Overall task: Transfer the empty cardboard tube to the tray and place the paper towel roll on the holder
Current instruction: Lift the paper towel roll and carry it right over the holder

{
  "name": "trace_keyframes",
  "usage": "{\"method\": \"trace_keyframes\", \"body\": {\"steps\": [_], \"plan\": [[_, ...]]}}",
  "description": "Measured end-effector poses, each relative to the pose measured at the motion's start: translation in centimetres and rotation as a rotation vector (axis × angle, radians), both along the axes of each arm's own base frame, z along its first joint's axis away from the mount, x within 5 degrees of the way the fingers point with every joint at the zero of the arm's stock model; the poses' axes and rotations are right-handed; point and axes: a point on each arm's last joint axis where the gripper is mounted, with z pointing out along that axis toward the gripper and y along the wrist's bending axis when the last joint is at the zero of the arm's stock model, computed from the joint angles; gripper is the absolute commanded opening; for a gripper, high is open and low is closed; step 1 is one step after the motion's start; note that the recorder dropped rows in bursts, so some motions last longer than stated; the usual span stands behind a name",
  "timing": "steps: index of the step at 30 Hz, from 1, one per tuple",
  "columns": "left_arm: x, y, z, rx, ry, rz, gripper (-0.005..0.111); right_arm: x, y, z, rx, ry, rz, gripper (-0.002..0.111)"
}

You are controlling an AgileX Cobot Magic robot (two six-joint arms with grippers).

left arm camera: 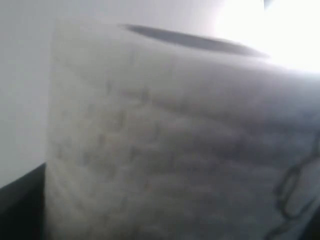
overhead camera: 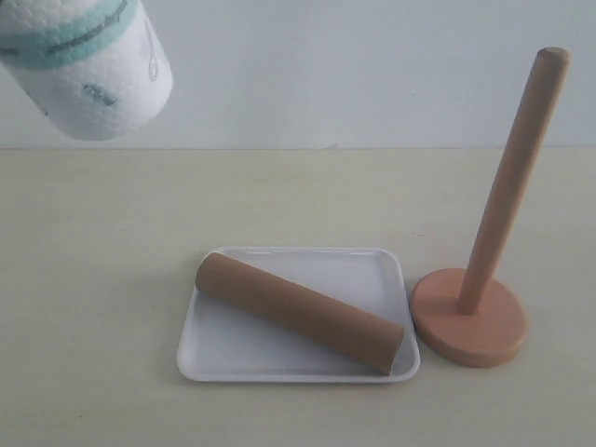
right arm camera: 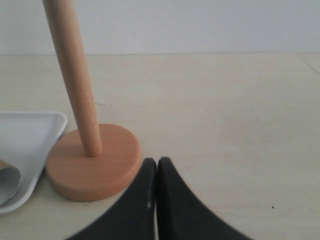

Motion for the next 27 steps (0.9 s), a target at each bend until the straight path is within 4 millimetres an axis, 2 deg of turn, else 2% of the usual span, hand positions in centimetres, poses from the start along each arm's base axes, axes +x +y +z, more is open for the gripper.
{"method": "trace_keyframes", "body": {"steps": [3, 6, 9, 11, 15, 21, 23, 24, 26, 27], "plan": [[0.6, -1.6, 0.5, -0.008, 0.029, -0.077, 0.004, 0.0, 0.0, 0.0, 0.000, 0.000, 0.000, 0.000], [1.6, -4.3, -0.4, 0.022, 0.098, -0.136, 0.004, 0.0, 0.0, 0.0, 0.000, 0.000, 0.000, 0.000], [2.4, -7.8, -1.7, 0.091, 0.139, -0.147, 0.004, 0.0, 0.0, 0.0, 0.000, 0.000, 0.000, 0.000], [3.0, -10.2, -1.9, 0.112, 0.146, -0.133, 0.004, 0.0, 0.0, 0.0, 0.000, 0.000, 0.000, 0.000], [3.9, -14.0, 0.9, 0.067, 0.089, -0.105, 0.004, 0.0, 0.0, 0.0, 0.000, 0.000, 0.000, 0.000], [5.2, -18.5, 7.2, -0.041, 0.011, -0.081, 0.004, 0.0, 0.0, 0.0, 0.000, 0.000, 0.000, 0.000], [5.6, -20.1, 8.2, -0.071, 0.020, -0.089, 0.004, 0.0, 0.0, 0.0, 0.000, 0.000, 0.000, 0.000], [6.0, -21.9, 8.5, -0.089, 0.022, -0.107, 0.004, 0.0, 0.0, 0.0, 0.000, 0.000, 0.000, 0.000], [6.5, -24.5, 8.2, -0.092, 0.029, -0.124, 0.004, 0.0, 0.0, 0.0, 0.000, 0.000, 0.000, 0.000], [6.7, -25.1, 8.0, -0.088, 0.037, -0.118, 0.004, 0.0, 0.0, 0.0, 0.000, 0.000, 0.000, 0.000]]}}
